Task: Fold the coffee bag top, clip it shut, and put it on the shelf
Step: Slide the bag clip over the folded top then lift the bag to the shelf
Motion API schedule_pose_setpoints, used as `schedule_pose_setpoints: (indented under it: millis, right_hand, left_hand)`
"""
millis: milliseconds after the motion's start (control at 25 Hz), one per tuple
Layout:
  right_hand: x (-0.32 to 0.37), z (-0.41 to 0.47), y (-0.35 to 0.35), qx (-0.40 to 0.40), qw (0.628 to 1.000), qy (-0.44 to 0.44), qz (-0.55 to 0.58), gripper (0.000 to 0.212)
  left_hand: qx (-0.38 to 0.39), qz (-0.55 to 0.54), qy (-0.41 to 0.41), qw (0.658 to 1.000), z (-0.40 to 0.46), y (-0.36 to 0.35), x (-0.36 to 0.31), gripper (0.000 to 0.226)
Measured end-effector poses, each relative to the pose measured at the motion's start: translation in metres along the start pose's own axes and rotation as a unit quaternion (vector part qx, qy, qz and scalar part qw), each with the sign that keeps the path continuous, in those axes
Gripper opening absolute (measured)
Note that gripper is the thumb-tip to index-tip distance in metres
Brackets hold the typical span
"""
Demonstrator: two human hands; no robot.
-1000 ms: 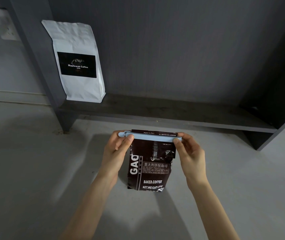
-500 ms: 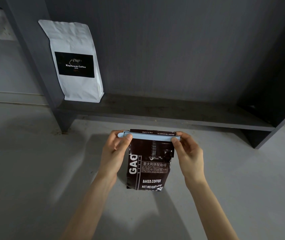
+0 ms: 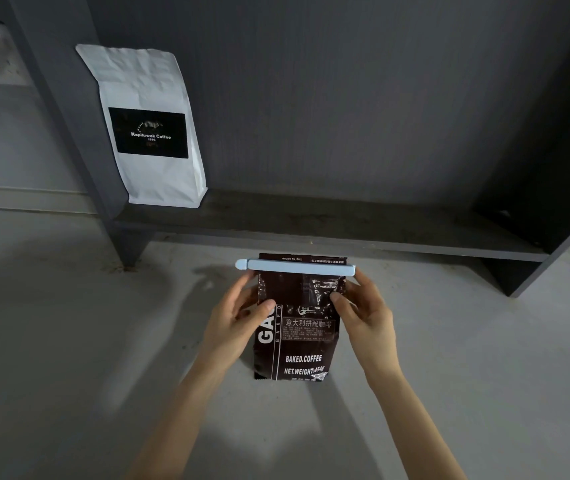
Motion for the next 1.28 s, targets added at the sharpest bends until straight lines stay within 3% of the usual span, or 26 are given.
schedule_pose_setpoints:
  millis: [160,400,600,720,1280]
  right_hand:
    - [-0.015,-0.007,0.006,0.019,0.999,-0.025,-0.029,0.035]
    - [-0.019,-0.009,0.009,0.004,0.998,-0.04,-0.045,0.03]
    - [-0.015,-0.007,0.01,-0.018,0.995,-0.021,-0.091,0.026]
    - [-0.009,0.002,0.006,-0.028,0.993,-0.013,-0.11,0.025]
    - [0.088,0.118,-0.081,0.052,0.987,0.094,-0.118,0.028]
  left_hand:
    - [0.056,0.04,0.017,0.997,-0.004,0.0,0.021,0.04]
    - [0.068,0.055,0.017,0.996,-0.005,0.001,0.026,0.026]
    - [0.02,0.078,0.019,0.997,-0.006,0.005,0.03,0.041]
    - [0.003,0.079,0.011,0.997,0.0,0.009,0.022,0.031]
    - [-0.108,0.108,-0.104,0.983,0.098,0.079,-0.079,0.033]
Point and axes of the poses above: each hand's wrist, its own z-axis towards the middle knuckle, its own y-axis out of the back of the hand, x = y × z, the point moved 4 cm from there along z, towards the middle knuckle, and after that the axes turned 12 degrees about z, right-handed, at the moved point
